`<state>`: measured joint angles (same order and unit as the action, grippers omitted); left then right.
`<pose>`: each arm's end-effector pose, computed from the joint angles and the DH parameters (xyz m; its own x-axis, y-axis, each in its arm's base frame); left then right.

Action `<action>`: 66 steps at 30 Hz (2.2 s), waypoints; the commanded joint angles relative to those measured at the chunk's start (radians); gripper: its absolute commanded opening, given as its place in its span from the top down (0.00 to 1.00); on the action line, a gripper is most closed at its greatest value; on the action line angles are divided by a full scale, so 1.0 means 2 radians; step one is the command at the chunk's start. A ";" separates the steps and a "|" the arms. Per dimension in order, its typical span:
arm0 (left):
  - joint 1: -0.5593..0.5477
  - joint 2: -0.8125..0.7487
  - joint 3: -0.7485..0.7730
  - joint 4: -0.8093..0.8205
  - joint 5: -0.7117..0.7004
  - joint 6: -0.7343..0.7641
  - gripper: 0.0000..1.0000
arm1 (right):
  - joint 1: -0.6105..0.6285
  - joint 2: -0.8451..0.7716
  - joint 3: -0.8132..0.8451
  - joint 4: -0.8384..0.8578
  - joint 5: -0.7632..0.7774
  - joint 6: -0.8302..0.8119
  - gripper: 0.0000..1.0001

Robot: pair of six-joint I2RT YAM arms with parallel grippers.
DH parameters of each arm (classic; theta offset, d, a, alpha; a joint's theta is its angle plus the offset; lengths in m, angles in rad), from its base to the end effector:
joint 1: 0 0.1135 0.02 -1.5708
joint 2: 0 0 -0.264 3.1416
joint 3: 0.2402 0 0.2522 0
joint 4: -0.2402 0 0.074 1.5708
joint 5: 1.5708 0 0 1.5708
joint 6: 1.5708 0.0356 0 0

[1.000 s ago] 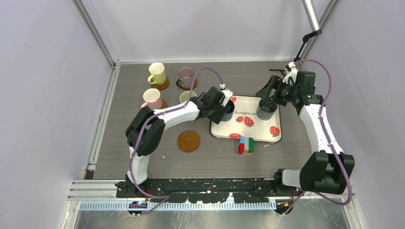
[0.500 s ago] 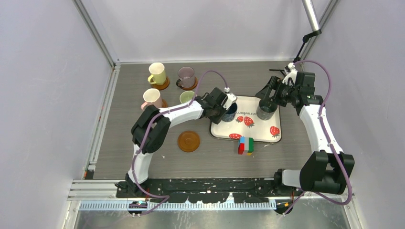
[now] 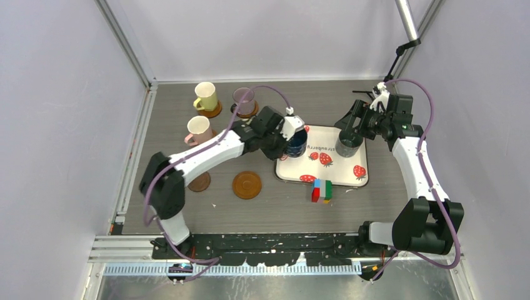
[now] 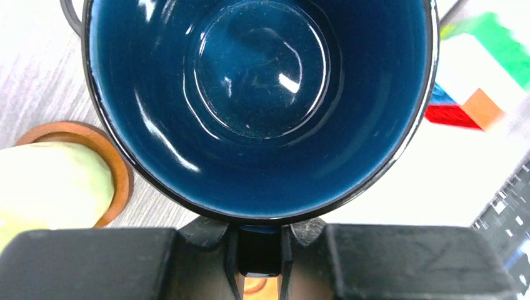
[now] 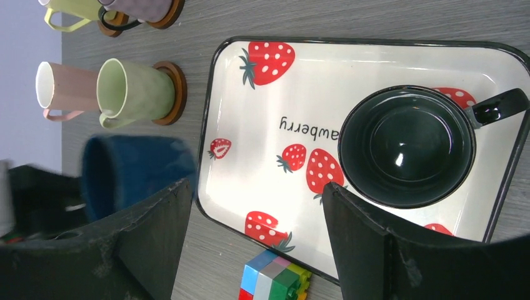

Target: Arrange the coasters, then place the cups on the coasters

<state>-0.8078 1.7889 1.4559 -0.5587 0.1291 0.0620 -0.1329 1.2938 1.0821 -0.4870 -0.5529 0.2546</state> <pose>0.2710 -0.2900 0.2628 -0.4889 0.6002 -0.6331 0.8045 0.5908 -0.0611 0.2798 -0.0185 0.3075 -0.6890 0.3084 -0.6559 -0.1160 0.8464 0.5197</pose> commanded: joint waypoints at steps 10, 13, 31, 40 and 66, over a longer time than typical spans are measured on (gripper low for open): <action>0.179 -0.222 -0.055 -0.132 0.120 0.114 1.00 | -0.002 -0.006 0.000 0.010 -0.012 -0.012 0.19; 0.251 -0.251 -0.076 -0.175 0.150 0.141 1.00 | -0.002 -0.004 -0.001 0.010 -0.014 -0.013 0.20; 0.561 -0.381 -0.310 -0.213 0.207 0.363 1.00 | -0.002 0.015 -0.003 0.010 -0.012 -0.019 0.21; 0.562 -0.427 -0.391 -0.139 0.196 0.363 1.00 | -0.002 0.031 0.000 0.009 -0.016 -0.016 0.22; 0.562 -0.341 -0.406 -0.077 0.182 0.346 0.93 | -0.002 0.030 0.000 0.006 -0.017 -0.018 0.22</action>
<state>0.3107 1.1019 0.6121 -0.7555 0.4572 0.7414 -0.1329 1.3598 1.0687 -0.4881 -0.5709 0.2340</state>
